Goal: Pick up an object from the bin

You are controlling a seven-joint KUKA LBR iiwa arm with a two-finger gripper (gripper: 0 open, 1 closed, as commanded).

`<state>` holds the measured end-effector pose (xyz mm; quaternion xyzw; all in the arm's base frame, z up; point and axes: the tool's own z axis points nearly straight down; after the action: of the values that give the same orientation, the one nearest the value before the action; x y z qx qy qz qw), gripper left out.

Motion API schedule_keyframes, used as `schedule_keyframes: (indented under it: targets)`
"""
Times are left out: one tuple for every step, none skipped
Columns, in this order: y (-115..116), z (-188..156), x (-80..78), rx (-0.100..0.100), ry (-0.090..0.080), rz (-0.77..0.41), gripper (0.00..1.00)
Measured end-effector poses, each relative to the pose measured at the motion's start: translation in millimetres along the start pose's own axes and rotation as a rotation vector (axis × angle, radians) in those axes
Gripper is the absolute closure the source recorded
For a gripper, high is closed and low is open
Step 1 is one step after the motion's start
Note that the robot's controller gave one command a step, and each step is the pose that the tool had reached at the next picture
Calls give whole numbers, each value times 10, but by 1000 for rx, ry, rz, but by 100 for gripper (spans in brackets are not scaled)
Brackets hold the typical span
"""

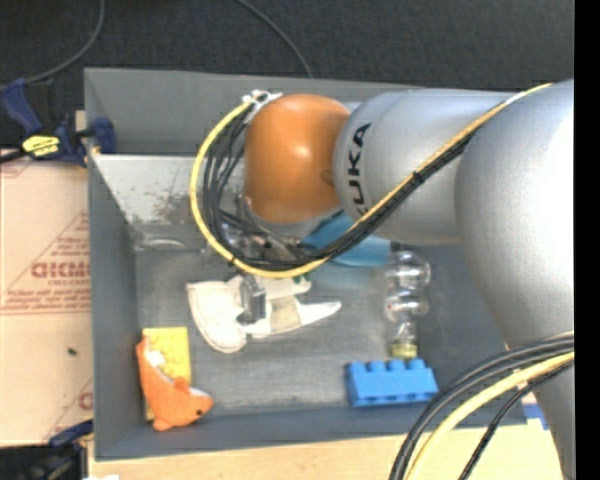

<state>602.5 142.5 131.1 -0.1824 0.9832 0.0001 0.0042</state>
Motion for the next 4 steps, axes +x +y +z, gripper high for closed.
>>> schedule_keyframes:
  targets:
    - [79,629,756,-6,6,-120,0]
    - [-353,394,624,1,-3,-203,0]
    - [-534,569,696,-5,-4,104,100]
    - [-534,570,696,-6,-4,106,100]
